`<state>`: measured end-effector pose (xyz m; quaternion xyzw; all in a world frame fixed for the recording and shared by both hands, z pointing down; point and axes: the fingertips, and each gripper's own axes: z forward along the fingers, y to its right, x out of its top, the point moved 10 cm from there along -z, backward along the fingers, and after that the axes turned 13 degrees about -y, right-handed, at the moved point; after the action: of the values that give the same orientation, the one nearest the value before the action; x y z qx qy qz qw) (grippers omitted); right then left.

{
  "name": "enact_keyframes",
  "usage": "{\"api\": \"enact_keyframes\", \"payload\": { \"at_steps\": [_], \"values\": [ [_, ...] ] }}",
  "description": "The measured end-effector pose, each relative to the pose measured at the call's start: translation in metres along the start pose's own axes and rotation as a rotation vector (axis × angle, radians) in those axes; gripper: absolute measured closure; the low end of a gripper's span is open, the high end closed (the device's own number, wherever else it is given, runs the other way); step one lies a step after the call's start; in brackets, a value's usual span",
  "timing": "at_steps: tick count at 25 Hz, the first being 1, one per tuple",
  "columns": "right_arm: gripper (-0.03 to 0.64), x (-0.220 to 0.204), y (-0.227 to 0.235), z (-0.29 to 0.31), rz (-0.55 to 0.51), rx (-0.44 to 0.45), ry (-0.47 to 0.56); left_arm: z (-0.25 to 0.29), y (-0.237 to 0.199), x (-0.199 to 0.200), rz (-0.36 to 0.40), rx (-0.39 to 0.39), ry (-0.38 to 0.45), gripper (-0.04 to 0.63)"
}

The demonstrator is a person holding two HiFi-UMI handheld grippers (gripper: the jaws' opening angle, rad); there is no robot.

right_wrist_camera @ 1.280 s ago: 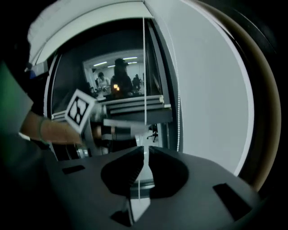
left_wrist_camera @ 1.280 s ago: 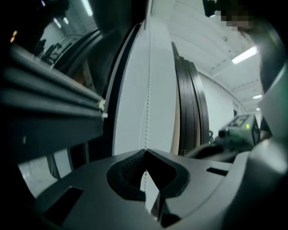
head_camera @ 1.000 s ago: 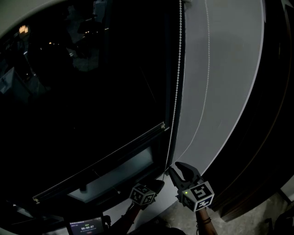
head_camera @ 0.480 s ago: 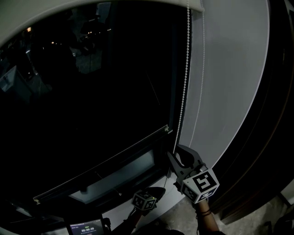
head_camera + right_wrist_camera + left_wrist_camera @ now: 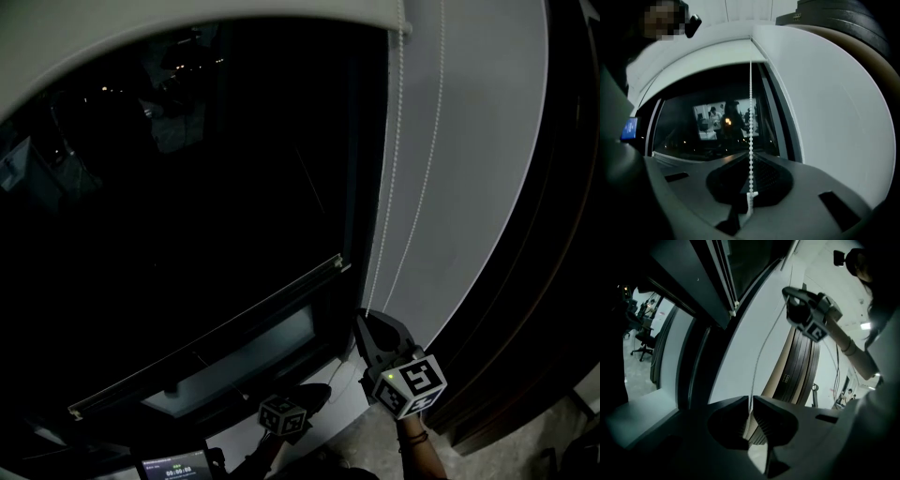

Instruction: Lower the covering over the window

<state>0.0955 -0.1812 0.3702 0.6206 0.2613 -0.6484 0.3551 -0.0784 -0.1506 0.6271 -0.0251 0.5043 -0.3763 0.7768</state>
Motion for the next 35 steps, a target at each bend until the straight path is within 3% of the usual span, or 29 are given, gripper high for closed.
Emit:
{"api": "enact_keyframes", "payload": {
  "at_steps": [5,9,13,16,20,21,27,31,33,35],
  "values": [
    [0.6,-0.114,0.009,0.006,0.154,-0.027,-0.261,-0.028,-0.002,0.051,0.012,-0.004,0.22,0.561],
    [0.6,-0.19,0.013,0.006,0.173,-0.06,-0.436,-0.048,0.027,0.131,0.203,-0.044,0.346,0.495],
    [0.6,-0.235,0.001,0.004,0.206,-0.048,-0.606,-0.06,0.075,0.199,0.363,-0.126,0.408,0.471],
    [0.6,-0.258,-0.004,-0.004,0.243,-0.044,-0.659,-0.061,0.098,0.226,0.417,-0.167,0.438,0.471],
    [0.6,-0.258,-0.003,-0.004,0.258,-0.038,-0.639,-0.062,0.112,0.239,0.495,-0.186,0.444,0.497],
    [0.6,-0.256,-0.002,-0.004,0.259,-0.036,-0.638,-0.062,0.113,0.239,0.503,-0.183,0.447,0.568],
    [0.6,-0.258,0.001,-0.012,0.328,-0.048,-0.613,-0.061,0.11,0.237,0.432,-0.176,0.475,0.58],
    [0.598,-0.252,-0.007,-0.013,0.196,-0.033,-0.624,-0.061,0.102,0.239,0.383,-0.129,0.477,0.582],
    [0.598,-0.247,-0.011,-0.014,0.128,-0.016,-0.628,-0.056,0.09,0.231,0.366,-0.089,0.427,0.583],
    [0.598,-0.234,-0.011,-0.014,0.092,-0.014,-0.598,-0.042,0.071,0.21,0.352,-0.034,0.327,0.583]
  ]
}}
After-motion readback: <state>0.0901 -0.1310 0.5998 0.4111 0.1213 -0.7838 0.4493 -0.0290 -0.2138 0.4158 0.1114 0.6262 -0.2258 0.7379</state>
